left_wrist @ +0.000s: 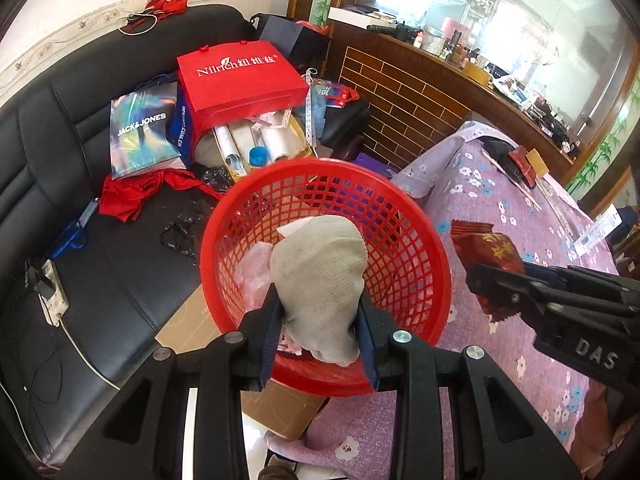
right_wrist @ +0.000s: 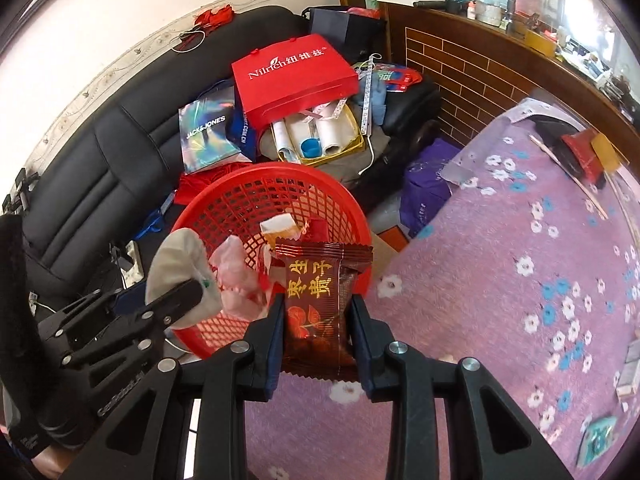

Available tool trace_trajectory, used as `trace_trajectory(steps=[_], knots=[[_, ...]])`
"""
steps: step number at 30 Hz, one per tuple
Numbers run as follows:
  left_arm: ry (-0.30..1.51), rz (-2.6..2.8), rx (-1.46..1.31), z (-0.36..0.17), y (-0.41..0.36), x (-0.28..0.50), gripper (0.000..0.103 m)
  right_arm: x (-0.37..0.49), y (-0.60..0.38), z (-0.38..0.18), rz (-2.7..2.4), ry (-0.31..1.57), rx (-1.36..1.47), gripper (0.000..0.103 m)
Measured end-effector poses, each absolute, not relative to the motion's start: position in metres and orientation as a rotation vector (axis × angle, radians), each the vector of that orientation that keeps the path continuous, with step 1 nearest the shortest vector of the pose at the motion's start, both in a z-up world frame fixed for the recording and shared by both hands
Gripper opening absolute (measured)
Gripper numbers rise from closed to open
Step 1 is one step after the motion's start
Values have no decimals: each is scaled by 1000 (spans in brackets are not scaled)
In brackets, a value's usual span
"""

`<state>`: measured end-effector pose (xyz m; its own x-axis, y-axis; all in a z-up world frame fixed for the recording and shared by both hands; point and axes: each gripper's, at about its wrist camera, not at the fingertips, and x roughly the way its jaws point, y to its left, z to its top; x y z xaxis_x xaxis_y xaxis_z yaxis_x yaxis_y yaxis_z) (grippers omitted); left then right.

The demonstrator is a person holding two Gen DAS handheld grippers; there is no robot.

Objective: Collect trash
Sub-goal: 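Open both tools over the red basket to drop the cloth and wrapper, then move back to the table and grasp the teal snack packet with the left tool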

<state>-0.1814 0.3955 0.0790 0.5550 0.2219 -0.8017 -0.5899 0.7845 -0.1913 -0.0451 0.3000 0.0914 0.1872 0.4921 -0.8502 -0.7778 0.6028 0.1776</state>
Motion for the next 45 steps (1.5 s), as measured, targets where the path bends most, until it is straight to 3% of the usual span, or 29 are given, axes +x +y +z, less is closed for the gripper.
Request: trace_trajectory(steps=[9,11,13,14,20,26,41,45], knots=[[858,497,-465,80,401,-176,33,-27,323,89,931,1083,-284,34],[858,506,-463,81,403,-173,40,-23,329,89,938,1091,-277,35],[856,529,-466,80,405,-172,62,-17,334,89,945,1100,-260,38],[848,544,-469,80,407,-173,63,-15,334,90,948,1098,-243,39],[831,554,-468,87,403,-185,63,-13,288,108,891,1043,-176,39],[869,456,-443,87,368,-170,63,-16,210,93,791,1113,-105,40],[978,1,-146,86,199,-97,64,-21,14,72,451,1155,175,39],[991,-131,-69,87,148,-86,69,-27,-40,76,326,1117,222,39]])
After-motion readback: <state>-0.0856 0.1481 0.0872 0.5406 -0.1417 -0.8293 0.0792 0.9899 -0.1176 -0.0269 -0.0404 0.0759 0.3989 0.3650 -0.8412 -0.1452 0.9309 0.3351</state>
